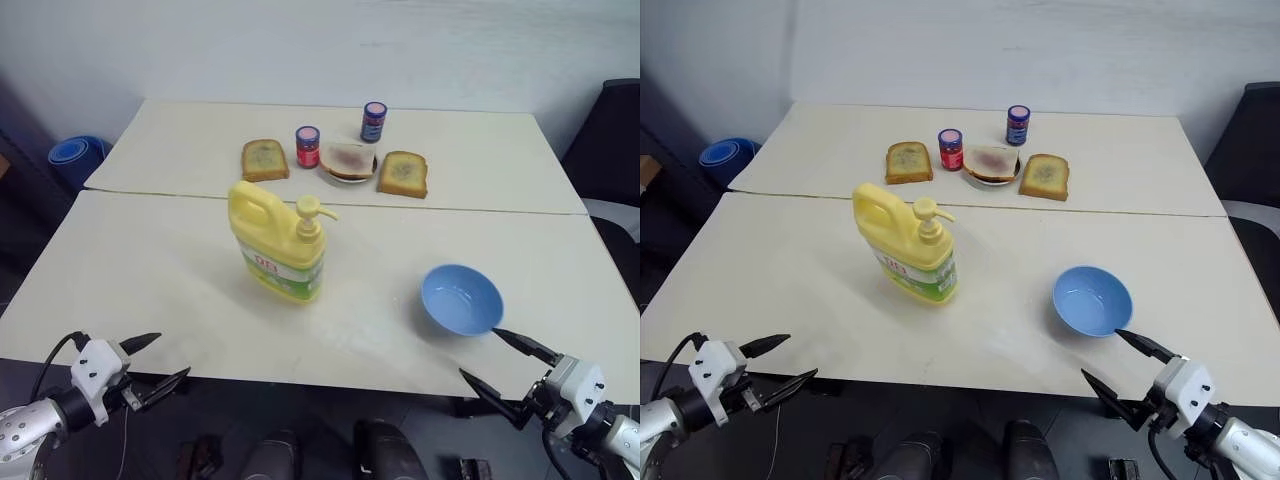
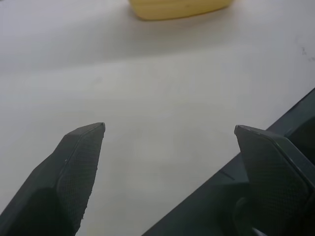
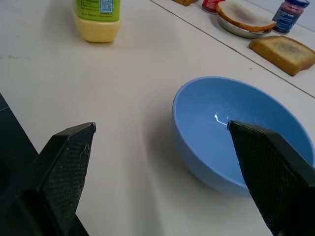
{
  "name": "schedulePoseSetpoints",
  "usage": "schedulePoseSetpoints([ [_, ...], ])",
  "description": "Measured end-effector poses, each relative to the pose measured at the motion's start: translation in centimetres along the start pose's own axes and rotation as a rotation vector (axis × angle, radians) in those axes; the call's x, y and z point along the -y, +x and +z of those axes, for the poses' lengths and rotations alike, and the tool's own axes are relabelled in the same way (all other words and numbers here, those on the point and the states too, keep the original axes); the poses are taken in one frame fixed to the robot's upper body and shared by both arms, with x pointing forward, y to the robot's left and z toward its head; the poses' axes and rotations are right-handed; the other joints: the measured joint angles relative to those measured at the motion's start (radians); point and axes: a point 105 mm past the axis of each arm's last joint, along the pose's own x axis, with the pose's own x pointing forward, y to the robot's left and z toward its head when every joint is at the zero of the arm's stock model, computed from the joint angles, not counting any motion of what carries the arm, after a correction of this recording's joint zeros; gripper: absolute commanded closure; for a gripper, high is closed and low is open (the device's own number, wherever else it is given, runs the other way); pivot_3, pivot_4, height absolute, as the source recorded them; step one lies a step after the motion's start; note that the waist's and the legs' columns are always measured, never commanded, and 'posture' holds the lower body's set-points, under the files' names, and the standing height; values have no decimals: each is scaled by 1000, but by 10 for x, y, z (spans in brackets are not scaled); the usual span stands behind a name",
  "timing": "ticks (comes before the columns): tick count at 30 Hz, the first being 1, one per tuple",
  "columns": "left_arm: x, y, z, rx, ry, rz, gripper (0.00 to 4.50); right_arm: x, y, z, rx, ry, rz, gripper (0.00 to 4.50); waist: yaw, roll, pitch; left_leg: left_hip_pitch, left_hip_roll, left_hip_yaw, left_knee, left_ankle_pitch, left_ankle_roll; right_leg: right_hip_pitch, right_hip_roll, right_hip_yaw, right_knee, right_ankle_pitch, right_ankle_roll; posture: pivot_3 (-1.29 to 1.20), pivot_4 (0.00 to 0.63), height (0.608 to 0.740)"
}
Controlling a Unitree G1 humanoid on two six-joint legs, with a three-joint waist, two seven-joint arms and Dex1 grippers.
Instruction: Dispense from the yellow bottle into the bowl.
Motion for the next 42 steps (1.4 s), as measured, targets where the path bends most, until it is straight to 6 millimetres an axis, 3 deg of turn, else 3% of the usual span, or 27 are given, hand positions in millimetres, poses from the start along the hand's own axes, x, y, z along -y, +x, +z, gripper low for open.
schedulePoseSetpoints([
  [4, 11, 11, 13, 51, -39, -85, 16, 1, -1, 2, 4, 17, -23, 0, -1, 0, 0, 0, 0, 0, 0, 0, 0, 0, 0, 0, 0, 0, 0, 0, 150, 740],
  [11, 34, 38, 70, 230, -103, -328, 16, 10, 20, 20, 16, 67, -41, 0, -6, 1, 0, 0, 0, 0, 1, 0, -2, -1, 0, 0, 2, 0, 0, 0, 150, 740],
  [15, 66, 60, 104, 302, -45, -551, 16, 5, 58, 1, -109, 94, 50, 0, -8, 1, 0, 0, 0, 0, 1, 1, -3, -2, 1, -1, 3, 0, 0, 0, 150, 740],
  [21, 68, 62, 105, 291, -79, -571, 16, 6, 81, -22, -184, 66, 80, 0, -7, 1, 0, -1, 0, 0, 1, 1, -3, -2, 2, -1, 3, 0, -1, 0, 150, 740],
  [24, 70, 61, 108, 293, -70, -575, 0, 9, 90, -28, -205, 65, 81, 562, -6, 1, 0, -1, 1, 0, 2, 1, -3, -2, 2, -1, 3, 0, -1, 0, 150, 740],
  [26, 70, 61, 108, 292, -71, -567, 0, 14, 95, -28, -202, 70, 64, 1214, -7, 1, 0, -1, 0, 0, 2, 1, -3, -2, 2, -1, 3, 0, -1, 0, 150, 740],
  [37, 46, 49, 119, 335, -137, -450, 0, 16, 104, -26, -192, 34, 85, 1251, -8, 1, 0, -1, 0, 0, 2, 1, -3, -2, 2, -1, 4, 0, -1, 0, 150, 740],
  [42, 44, 49, 118, 330, -141, -447, 0, 21, 107, -25, -195, 9, 79, 1251, -7, 1, 0, -1, 0, 0, 2, 2, -4, -2, 2, -1, 4, 0, -1, 0, 150, 740],
])
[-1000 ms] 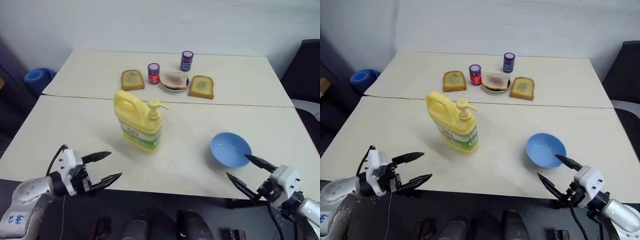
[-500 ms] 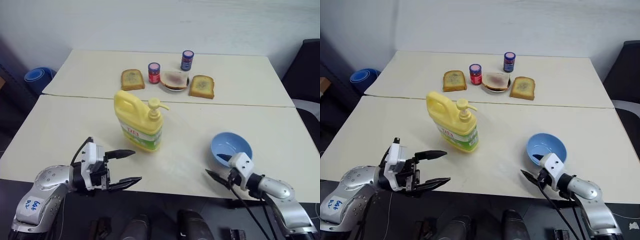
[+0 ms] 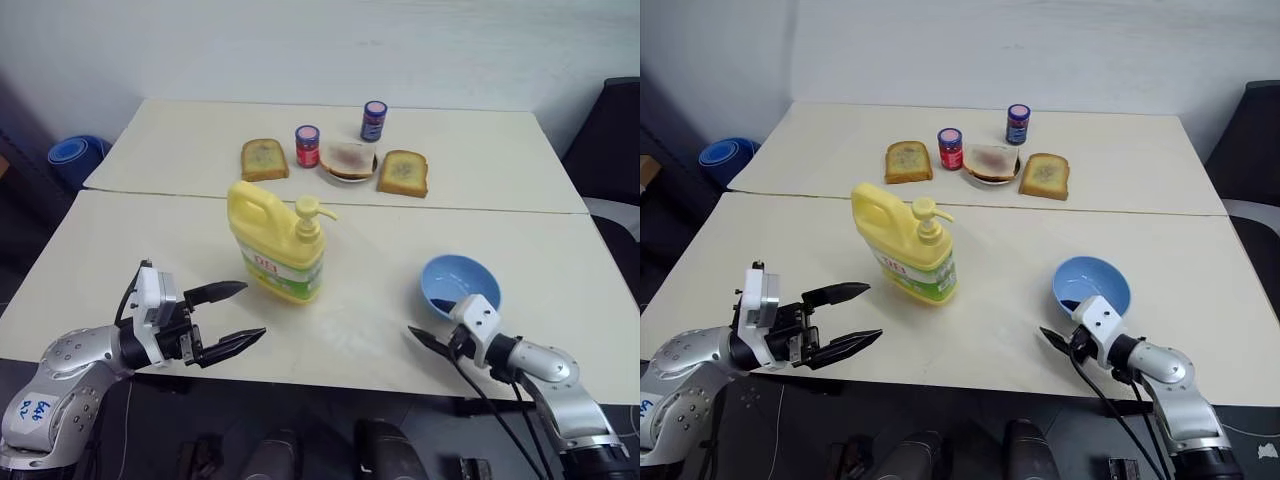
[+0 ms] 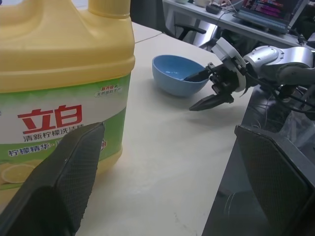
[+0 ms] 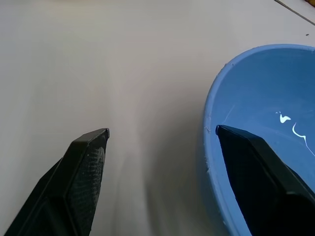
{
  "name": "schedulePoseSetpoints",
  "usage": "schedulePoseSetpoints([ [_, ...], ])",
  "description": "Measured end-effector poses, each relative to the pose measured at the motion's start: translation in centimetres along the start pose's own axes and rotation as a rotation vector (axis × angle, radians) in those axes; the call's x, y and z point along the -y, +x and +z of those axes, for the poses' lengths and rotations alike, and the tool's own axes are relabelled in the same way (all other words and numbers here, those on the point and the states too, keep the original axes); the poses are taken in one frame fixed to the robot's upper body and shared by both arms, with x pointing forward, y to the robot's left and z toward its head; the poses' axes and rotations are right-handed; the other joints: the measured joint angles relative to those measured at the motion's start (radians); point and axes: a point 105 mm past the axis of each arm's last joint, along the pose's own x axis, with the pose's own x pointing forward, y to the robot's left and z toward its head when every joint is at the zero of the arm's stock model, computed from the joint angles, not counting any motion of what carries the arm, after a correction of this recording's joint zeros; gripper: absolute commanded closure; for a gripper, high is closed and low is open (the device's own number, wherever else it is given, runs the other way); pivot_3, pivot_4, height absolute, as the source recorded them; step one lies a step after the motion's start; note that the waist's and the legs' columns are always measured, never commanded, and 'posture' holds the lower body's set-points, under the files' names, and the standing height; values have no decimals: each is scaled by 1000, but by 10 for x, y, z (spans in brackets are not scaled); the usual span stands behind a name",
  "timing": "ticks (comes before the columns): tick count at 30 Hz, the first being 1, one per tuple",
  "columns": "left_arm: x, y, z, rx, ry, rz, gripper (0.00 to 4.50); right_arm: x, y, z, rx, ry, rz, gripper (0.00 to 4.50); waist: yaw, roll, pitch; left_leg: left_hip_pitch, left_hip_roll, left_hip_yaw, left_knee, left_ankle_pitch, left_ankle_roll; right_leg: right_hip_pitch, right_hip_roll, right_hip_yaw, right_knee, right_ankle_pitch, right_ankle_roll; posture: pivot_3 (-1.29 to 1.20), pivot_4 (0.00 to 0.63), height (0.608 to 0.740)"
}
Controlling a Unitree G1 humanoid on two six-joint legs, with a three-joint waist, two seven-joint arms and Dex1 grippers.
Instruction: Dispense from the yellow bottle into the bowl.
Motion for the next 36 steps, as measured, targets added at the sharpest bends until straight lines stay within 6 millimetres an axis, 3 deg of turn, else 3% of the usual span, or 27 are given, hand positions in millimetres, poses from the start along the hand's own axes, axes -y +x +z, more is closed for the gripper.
schedulePoseSetpoints([
  [4, 1, 0, -1, -3, -4, -16, 0, 0, 0, 3, 4, 33, 6, 40, 0, 0, 0, 0, 0, 0, 0, 0, 0, 0, 0, 0, 0, 0, 0, 0, 150, 740],
  [10, 4, 1, -4, -15, -12, -55, 0, 3, -5, 15, 28, 21, -7, 14, 0, 0, 0, 0, 0, 0, 0, 0, 0, 0, 0, 0, 0, 0, 0, 0, 150, 740],
  [16, 8, 8, -6, -21, -10, -95, 0, 12, -4, 13, -16, 17, -20, 14, 0, 0, 0, 0, 0, 0, 0, 0, 0, 0, 0, 0, 0, 0, 0, 0, 150, 740],
  [22, 6, 11, -2, -14, 5, -98, 0, 16, -1, 5, -43, 27, -19, 2080, 0, 0, 0, 0, 0, 0, 0, 0, 0, 0, 0, 0, 0, 0, 0, 0, 150, 740],
  [29, 0, 4, 4, -3, -14, -53, 0, 16, 0, 10, -14, -21, -8, 4480, -3, 0, 0, 0, 0, 0, 0, 0, 0, 0, 0, 0, 0, 0, 0, 0, 150, 740],
  [32, -3, -4, 13, -5, -52, -52, 0, 14, 1, 14, -1, -48, 22, 4480, -5, 0, 0, 0, 0, 0, 0, 0, 0, 0, 0, 0, 0, 0, 0, 0, 150, 740],
  [35, -7, -13, 37, 3, -50, -65, 0, 7, -1, 22, 0, -116, 110, 4480, -6, 0, 1, -1, 0, 0, 1, 0, 0, -1, 0, 0, 0, 0, 0, 0, 150, 740],
  [36, -8, -15, 50, 20, -39, -79, 312, 4, -1, 34, 18, -154, 161, 4500, -6, 0, 1, -1, 0, 0, 1, 0, 0, -1, 0, 0, 0, 0, 0, 0, 150, 740],
])
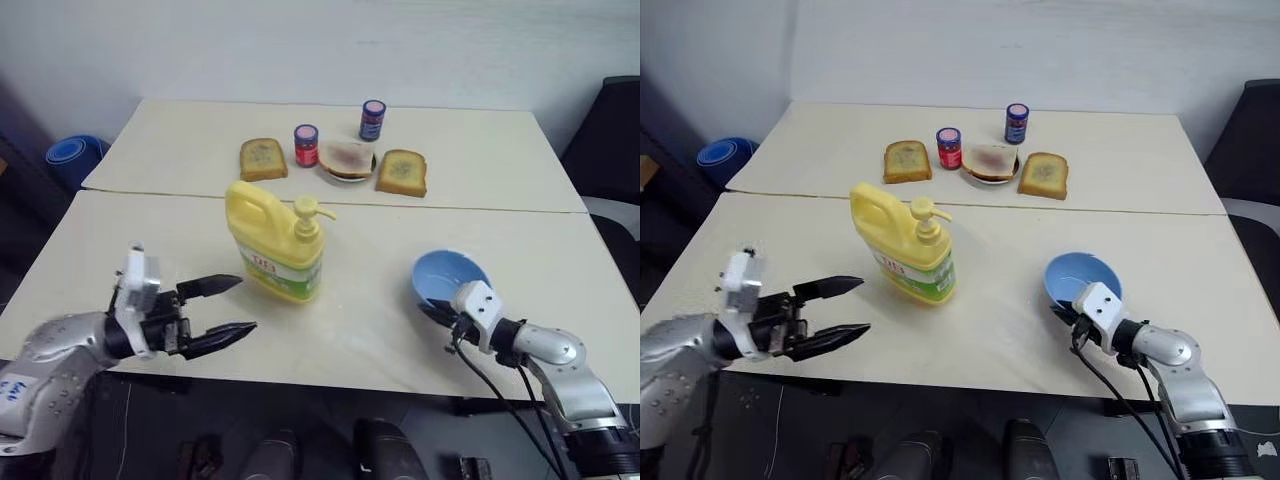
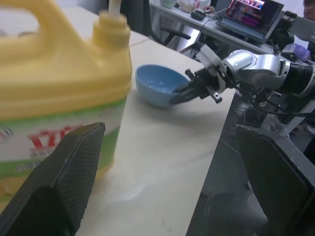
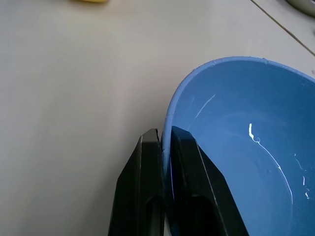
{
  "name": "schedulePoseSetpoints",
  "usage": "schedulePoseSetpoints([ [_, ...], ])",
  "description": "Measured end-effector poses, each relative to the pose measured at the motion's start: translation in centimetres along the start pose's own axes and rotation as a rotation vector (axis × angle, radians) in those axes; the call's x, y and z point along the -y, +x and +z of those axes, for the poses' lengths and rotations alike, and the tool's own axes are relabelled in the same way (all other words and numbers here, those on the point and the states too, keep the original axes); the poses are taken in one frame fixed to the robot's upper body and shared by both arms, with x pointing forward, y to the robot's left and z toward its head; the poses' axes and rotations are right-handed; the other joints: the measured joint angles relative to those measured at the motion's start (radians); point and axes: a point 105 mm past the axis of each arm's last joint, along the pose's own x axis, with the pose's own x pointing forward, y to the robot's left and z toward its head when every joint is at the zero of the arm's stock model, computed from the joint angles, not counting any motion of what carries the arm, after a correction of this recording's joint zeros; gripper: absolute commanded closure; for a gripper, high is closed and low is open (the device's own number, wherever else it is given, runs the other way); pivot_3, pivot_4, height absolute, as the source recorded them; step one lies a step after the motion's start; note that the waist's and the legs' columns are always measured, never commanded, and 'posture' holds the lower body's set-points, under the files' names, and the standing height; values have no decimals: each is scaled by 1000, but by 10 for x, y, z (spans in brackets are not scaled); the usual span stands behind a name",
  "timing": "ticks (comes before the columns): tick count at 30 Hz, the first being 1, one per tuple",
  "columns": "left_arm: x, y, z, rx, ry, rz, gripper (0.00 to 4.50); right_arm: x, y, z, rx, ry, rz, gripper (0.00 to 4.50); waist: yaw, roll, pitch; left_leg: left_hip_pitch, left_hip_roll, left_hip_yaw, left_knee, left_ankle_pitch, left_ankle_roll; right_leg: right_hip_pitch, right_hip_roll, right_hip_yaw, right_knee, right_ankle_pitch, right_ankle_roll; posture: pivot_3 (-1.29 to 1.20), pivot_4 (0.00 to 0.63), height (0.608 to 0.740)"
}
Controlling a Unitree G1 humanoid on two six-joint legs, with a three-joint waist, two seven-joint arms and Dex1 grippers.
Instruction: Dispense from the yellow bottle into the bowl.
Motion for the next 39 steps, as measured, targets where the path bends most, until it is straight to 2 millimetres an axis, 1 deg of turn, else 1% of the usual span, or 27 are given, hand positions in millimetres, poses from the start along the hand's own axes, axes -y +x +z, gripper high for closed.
schedulePoseSetpoints([
  [1, 0, 1, 9, 13, 13, -12, 397, -1, -1, 9, 14, -23, 32, 4500, 0, 0, 1, 0, 0, 0, 0, 0, 0, 0, 0, 0, 0, 0, 0, 0, 150, 740],
  [2, -1, 3, 25, 43, 40, -30, 596, -2, -2, 25, 38, -66, 84, 4500, 0, 0, 1, 0, 0, 0, 0, 0, 0, 0, 0, 0, 0, 0, 0, 0, 150, 740],
  [3, -2, 5, 41, 80, 75, -40, 890, -2, -2, 44, 71, -115, 125, 4500, 0, 0, 1, 0, 0, -1, 0, 0, 0, 0, 0, -1, 0, 0, 0, 0, 150, 740],
  [6, -4, 16, 84, 181, 192, -49, 1777, -7, -2, 88, 145, -205, 223, 4500, 1, -1, 1, -1, 0, -2, 0, 0, -1, 0, 0, -2, 0, 0, 0, 0, 150, 740],
  [7, -5, 22, 94, 202, 223, -56, 2039, -11, -2, 97, 147, -209, 265, 4500, 1, -1, 1, -1, 0, -2, 1, 0, -1, 0, 0, -2, 0, 0, 0, 0, 150, 740],
  [8, -7, 30, 100, 216, 248, -61, 2347, -14, -1, 106, 151, -216, 305, 4500, 3, -1, 2, -1, 0, -2, 1, 0, -1, 0, 0, -3, -1, 0, 0, 0, 150, 740],
  [9, -8, 37, 102, 216, 260, -63, 2651, -18, 0, 117, 165, -227, 339, 4500, 4, -1, 2, -2, 0, -2, 1, 0, -1, 0, 0, -3, -1, 0, 0, 0, 150, 740],
  [10, -11, 45, 101, 207, 268, -65, 3011, -21, 1, 124, 167, -230, 368, 4500, 5, -1, 2, -2, 0, -2, 1, 0, -1, -1, 0, -3, -1, 0, 0, 0, 150, 740],
  [11, -12, 58, 100, 200, 286, -77, 3241, -23, 1, 133, 163, -231, 397, 4500, 7, -1, 2, -4, -1, -2, 2, 0, -1, -2, 0, -3, -1, 0, 0, 0, 150, 740],
  [12, -11, 67, 98, 192, 295, -96, 3564, -24, 1, 140, 166, -242, 411, 4500, 7, -2, 2, -6, -1, -2, 3, 1, -1, -3, 0, -3, -1, 0, 1, 0, 150, 740],
  [14, -10, 86, 98, 192, 297, -138, 4184, -25, 2, 152, 159, -258, 439, 4500, 8, -2, 2, -11, 0, -3, 7, 1, -1, -6, 0, -5, 0, 0, 1, 0, 150, 740],
  [15, -10, 90, 98, 192, 297, -139, 4397, -25, 2, 154, 150, -255, 444, 4500, 9, -2, 2, -15, 0, -4, 10, 0, -1, -9, 0, -5, 1, 0, 1, 0, 150, 740],
  [17, -15, 106, 102, 203, 292, -139, 4397, -23, 4, 157, 99, -245, 456, 4500, 9, -2, 2, -22, -2, -4, 16, 0, -1, -17, 0, -5, 6, 1, 1, 0, 150, 740],
  [18, -18, 111, 101, 197, 295, -128, 4397, -24, 4, 160, 96, -242, 465, 4500, 9, -2, 3, -23, -2, -4, 17, 0, -1, -18, 0, -5, 6, 1, 2, 0, 150, 740],
  [21, -26, 117, 95, 172, 293, -96, 4397, -22, 4, 167, 94, -234, 469, 4500, 5, -2, 3, -23, -2, -3, 17, 1, -1, -19, 0, -4, 7, 1, 2, 0, 150, 740],
  [23, -32, 122, 93, 163, 282, -73, 4397, -22, 5, 178, 116, -242, 470, 4500, 4, -3, 3, -23, -2, -4, 17, 1, -1, -19, 0, -4, 7, 1, 2, 0, 150, 740],
  [26, -34, 124, 93, 148, 291, -53, 4397, -21, 7, 188, 134, -242, 468, 4500, 4, -3, 3, -23, -2, -3, 17, 1, -1, -19, 0, -4, 7, 1, 2, 0, 150, 740],
  [29, -34, 128, 84, 96, 283, -59, 4397, -22, 10, 196, 160, -234, 470, 4500, 4, -3, 3, -23, -2, -4, 17, 1, -1, -19, 0, -4, 8, 1, 2, 0, 150, 740],
  [36, -36, 132, 73, 44, 280, -41, 4397, -24, 13, 196, 140, -220, 477, 4500, 7, -3, 3, -24, -2, -4, 17, 1, -1, -19, 0, -4, 8, 1, 2, 0, 150, 740],
  [39, -36, 134, 74, 50, 285, -36, 4397, -24, 12, 194, 124, -207, 483, 4500, 8, -3, 3, -24, -2, -4, 17, 1, -1, -19, 0, -4, 8, 1, 2, 0, 150, 740],
])
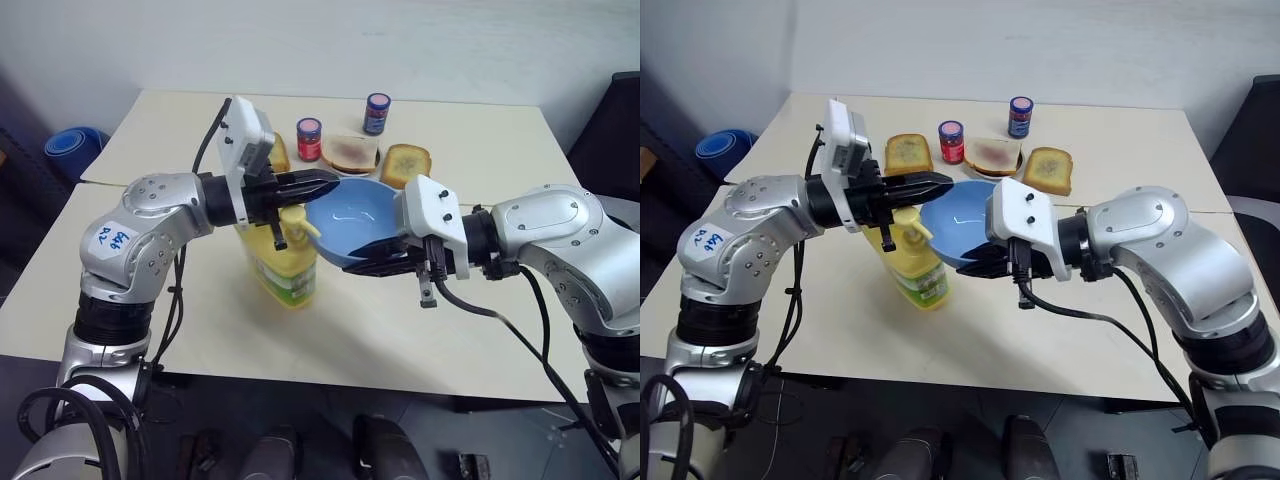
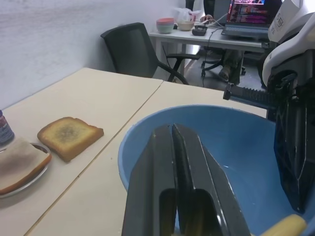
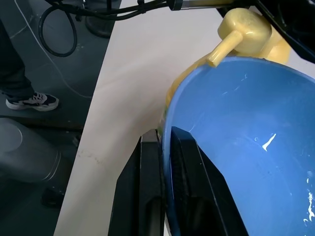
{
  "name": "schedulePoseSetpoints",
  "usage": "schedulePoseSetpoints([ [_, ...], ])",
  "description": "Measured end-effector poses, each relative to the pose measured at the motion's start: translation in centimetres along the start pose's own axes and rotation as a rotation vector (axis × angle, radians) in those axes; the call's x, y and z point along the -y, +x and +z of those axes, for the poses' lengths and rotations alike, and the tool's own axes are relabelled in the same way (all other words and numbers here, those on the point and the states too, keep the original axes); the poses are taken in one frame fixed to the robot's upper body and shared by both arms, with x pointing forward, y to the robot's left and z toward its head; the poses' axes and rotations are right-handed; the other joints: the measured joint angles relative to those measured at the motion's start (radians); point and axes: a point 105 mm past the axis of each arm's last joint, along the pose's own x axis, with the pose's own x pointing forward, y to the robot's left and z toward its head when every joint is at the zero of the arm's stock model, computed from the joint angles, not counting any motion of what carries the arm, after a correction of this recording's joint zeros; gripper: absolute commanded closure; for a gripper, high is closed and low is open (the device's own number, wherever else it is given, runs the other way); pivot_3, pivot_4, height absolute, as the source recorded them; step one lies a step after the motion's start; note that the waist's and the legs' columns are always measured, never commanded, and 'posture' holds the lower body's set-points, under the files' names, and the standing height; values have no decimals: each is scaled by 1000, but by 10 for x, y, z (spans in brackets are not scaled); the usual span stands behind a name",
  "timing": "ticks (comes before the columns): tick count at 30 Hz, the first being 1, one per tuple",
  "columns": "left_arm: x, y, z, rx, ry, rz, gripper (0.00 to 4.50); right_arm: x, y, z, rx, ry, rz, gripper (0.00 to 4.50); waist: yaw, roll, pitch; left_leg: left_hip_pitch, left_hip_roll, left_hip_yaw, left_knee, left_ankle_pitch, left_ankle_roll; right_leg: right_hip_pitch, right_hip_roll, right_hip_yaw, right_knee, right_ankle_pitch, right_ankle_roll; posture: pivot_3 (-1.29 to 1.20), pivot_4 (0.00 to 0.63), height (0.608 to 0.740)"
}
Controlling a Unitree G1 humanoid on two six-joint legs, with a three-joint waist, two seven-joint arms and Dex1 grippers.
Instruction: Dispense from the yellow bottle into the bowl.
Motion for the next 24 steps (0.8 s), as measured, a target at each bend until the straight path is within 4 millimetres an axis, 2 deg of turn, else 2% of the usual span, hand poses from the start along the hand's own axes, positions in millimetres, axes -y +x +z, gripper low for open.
schedulePoseSetpoints([
  [6, 1, -5, 4, 35, 14, -8, 4397, -16, -2, -8, -33, 25, 54, 4500, 1, 0, 0, -1, 0, 0, 0, 0, 0, -1, 0, 0, 0, 0, 0, 0, 150, 740],
  [12, 7, -14, 17, 59, 48, -48, 4397, -24, -7, -3, -27, 20, 62, 4500, 1, 0, 0, -1, 0, 0, 1, 0, 0, -1, 0, 0, 0, 0, 0, 0, 150, 740],
  [18, 17, -18, 7, -9, 6, -65, 4397, -34, -7, -5, -21, 30, 78, 4500, 2, 0, 0, -2, 0, 0, 1, 0, 0, -1, 0, 0, 0, 0, 0, 0, 150, 740],
  [24, 14, -19, 1, -34, -21, -21, 4397, -36, -7, -2, -8, 20, 63, 4500, 1, 0, 0, -1, 0, 0, 1, 0, 0, -1, 0, 0, 1, 0, 0, 0, 150, 740],
])
